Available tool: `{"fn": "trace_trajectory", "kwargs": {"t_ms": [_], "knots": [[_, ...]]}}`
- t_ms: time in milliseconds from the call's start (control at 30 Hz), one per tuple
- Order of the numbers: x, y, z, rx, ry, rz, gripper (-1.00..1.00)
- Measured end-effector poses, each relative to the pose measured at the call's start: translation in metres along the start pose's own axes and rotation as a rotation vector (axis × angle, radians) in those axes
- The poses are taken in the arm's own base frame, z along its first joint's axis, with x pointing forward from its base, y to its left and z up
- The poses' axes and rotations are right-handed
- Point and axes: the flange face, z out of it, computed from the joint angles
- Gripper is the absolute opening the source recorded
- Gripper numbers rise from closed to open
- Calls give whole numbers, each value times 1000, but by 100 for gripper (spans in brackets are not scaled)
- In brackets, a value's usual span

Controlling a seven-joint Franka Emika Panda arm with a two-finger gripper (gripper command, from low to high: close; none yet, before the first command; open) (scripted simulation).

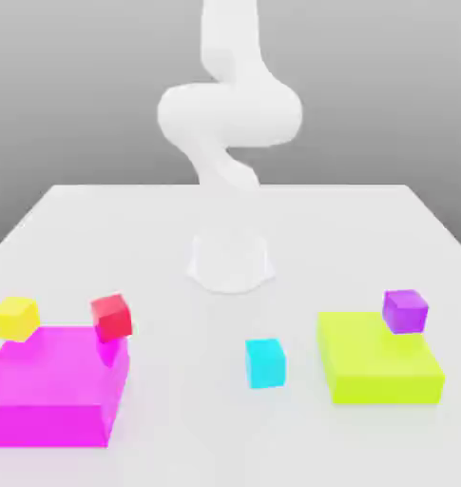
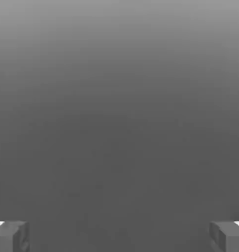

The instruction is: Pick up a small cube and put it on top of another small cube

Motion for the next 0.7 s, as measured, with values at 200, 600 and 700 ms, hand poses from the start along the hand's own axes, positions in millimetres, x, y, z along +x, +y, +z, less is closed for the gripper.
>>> {"fn": "trace_trajectory", "kwargs": {"t_ms": [200,600,700], "knots": [[-63,37,137,-133,-167,-35,0],[-274,213,301,-456,-520,-137,0],[-297,235,320,-478,-543,-145,0]]}}
